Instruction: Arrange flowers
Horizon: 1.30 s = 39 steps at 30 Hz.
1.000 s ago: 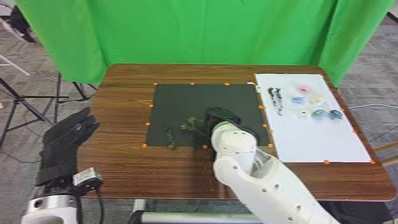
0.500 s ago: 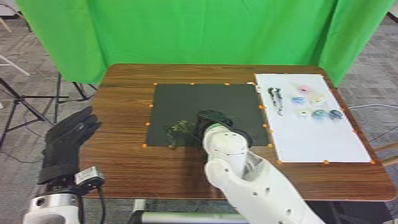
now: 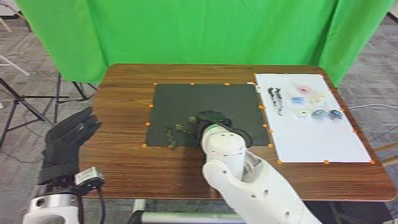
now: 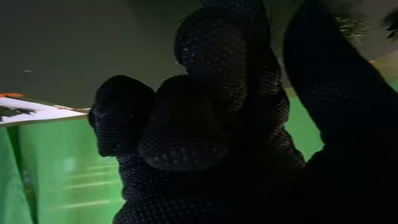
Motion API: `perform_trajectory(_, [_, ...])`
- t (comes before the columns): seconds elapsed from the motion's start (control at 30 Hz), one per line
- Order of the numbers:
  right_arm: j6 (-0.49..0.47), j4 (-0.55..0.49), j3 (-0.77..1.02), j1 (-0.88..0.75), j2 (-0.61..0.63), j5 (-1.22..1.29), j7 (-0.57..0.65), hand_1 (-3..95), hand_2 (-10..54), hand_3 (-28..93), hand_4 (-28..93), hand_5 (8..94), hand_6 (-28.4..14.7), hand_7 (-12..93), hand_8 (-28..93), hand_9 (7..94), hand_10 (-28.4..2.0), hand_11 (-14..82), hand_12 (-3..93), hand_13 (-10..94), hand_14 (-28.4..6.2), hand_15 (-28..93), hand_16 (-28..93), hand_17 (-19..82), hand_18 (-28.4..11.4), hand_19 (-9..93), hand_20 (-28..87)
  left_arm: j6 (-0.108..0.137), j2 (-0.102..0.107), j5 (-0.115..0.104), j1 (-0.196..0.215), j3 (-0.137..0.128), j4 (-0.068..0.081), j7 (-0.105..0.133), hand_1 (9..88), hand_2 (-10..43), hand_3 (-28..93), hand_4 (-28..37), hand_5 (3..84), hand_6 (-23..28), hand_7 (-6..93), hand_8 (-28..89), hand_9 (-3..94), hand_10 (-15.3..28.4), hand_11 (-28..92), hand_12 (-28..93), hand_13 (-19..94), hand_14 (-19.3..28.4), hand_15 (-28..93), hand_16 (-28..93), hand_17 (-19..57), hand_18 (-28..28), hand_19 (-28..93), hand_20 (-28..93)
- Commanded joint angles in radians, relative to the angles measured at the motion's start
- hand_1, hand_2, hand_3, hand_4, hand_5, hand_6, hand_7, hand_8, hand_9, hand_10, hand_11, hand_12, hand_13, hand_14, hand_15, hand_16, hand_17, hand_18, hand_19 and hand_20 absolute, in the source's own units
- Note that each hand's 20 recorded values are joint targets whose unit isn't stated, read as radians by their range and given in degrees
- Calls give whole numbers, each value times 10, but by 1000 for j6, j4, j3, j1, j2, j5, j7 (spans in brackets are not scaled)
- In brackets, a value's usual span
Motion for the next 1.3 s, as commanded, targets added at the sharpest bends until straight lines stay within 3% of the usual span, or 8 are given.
perform_trajectory(0.03, [1,-51,2,-3,4,-44,-4,333,-9,717,-207,850,-58,256,-70,856,-142,512,278,883,-52,732,242,639,-193,932,300,4,-17,10,35,-18,-11,-14,262,53,837,-192,418,111,152,-109,339,197,362,58,214,257,615,-171,-94,209,587,28])
perform_trajectory(0.3, [2,-87,0,1,18,-59,-16,311,-4,698,-202,844,-76,235,-65,845,-154,506,278,870,-53,735,247,639,-191,932,291,7,-18,8,50,-21,-15,-3,263,53,837,-190,418,111,152,-109,339,197,362,58,214,257,615,-171,-94,210,587,28])
perform_trajectory(0.4, [76,-134,-5,18,82,-38,-33,275,35,677,-197,817,-95,212,-57,810,-179,490,269,834,-76,737,241,601,-208,932,247,16,-15,-3,55,-20,-13,21,263,53,835,-192,418,111,152,-109,338,197,361,58,214,256,616,-172,-94,210,587,28])
perform_trajectory(0.6, [295,-202,77,41,256,67,-90,241,70,680,-189,705,-129,170,-62,709,-224,412,222,725,-143,710,181,489,-237,932,7,35,-11,-19,71,-28,-13,56,258,52,827,-201,417,111,151,-109,336,196,359,58,212,256,615,-172,-94,210,588,28])
perform_trajectory(0.7, [379,-178,115,68,319,126,-82,241,67,703,-188,671,-139,152,-65,681,-231,351,200,696,-150,700,170,466,-235,932,-54,47,8,-33,78,-22,-14,71,258,53,825,-205,416,112,150,-109,335,196,358,58,212,255,614,-171,-94,210,587,28])
perform_trajectory(1.0, [370,-14,144,162,387,177,-50,257,52,741,-194,636,-147,134,-69,644,-240,259,169,674,-154,701,158,453,-233,932,-104,35,-9,-9,61,5,-17,31,257,53,826,-207,415,111,150,-108,335,196,358,59,212,256,614,-171,-94,209,587,27])
perform_trajectory(1.17, [309,84,128,208,408,180,-8,260,51,739,-199,641,-143,145,-68,660,-225,391,208,701,-132,747,165,470,-231,932,-5,34,-19,-5,49,11,-16,27,258,53,826,-207,415,111,150,-108,335,196,358,59,212,256,614,-170,-94,210,587,28])
perform_trajectory(1.3, [245,140,126,227,413,188,21,256,52,738,-201,650,-143,155,-65,660,-225,420,213,706,-130,750,166,475,-229,932,12,25,-28,2,44,13,-14,18,258,52,826,-206,415,111,150,-108,336,196,360,59,212,256,614,-170,-94,210,587,28])
